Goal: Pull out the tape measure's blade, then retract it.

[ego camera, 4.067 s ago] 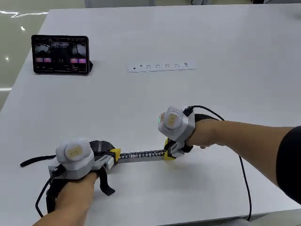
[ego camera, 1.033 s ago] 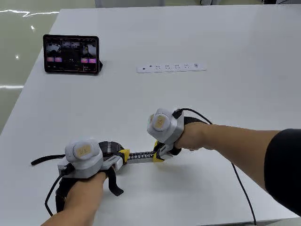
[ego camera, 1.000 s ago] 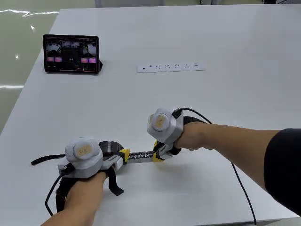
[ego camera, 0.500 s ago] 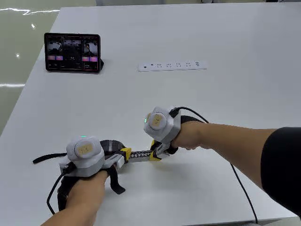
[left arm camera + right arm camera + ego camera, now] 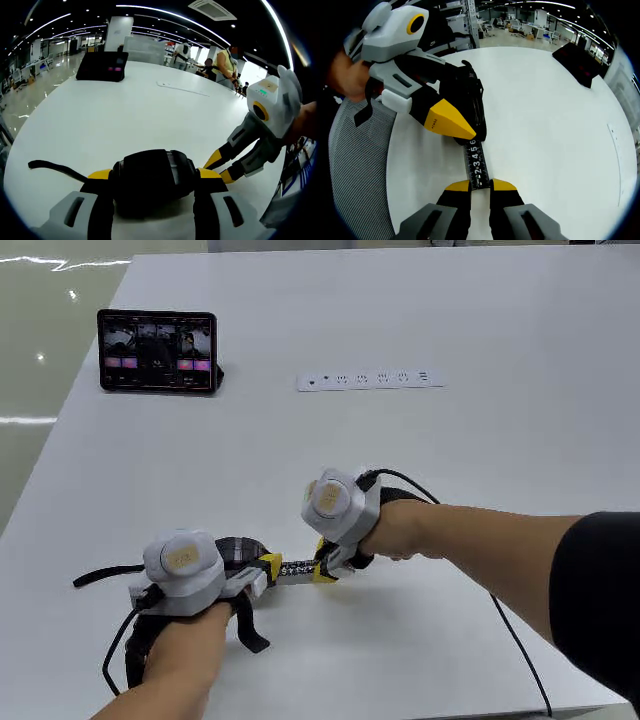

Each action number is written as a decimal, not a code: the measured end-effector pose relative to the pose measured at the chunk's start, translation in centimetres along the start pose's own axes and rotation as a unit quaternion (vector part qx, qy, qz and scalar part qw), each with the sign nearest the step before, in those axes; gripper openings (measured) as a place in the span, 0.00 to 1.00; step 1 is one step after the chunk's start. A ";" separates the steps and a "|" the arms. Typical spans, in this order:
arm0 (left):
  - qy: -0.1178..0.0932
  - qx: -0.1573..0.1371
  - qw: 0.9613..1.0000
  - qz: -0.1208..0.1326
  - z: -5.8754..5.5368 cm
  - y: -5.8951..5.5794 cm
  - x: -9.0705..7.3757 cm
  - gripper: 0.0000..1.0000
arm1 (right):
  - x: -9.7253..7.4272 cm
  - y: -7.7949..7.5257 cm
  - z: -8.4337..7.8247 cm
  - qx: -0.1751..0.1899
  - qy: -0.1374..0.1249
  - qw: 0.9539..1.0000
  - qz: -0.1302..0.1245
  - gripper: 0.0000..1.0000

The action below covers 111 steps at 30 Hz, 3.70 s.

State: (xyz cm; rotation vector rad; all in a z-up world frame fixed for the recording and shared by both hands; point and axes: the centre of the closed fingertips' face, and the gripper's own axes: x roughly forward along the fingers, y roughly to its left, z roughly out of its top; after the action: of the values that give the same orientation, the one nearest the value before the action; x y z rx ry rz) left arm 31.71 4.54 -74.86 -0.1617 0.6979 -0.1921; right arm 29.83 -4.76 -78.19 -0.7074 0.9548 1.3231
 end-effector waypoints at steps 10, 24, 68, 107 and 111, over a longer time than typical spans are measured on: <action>0.001 -0.003 1.000 -0.003 0.0 0.0 0.0 0.60 | 0.4 0.2 0.8 -0.002 -0.009 1.000 0.003 0.09; 0.002 -0.005 1.000 -0.003 0.0 0.0 0.0 0.60 | 0.8 0.3 1.5 -0.007 -0.014 1.000 0.005 0.09; 0.003 -0.013 1.000 -0.003 0.1 0.1 0.0 0.60 | 2.0 0.8 4.0 -0.010 -0.037 0.999 0.012 0.10; 0.003 0.014 1.000 -0.005 0.6 -0.1 -0.3 0.62 | 1.1 -0.2 4.0 -0.033 -0.047 0.998 -0.029 0.26; -0.012 0.008 1.000 -0.008 1.5 0.6 -0.6 0.64 | 0.5 -0.3 4.0 -0.031 -0.055 0.997 -0.033 0.26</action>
State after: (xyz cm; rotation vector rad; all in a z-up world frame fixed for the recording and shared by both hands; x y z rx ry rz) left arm 32.36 5.33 -73.46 -0.1539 0.6712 -0.2103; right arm 30.74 -1.08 -76.85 -0.7002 0.7999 1.3240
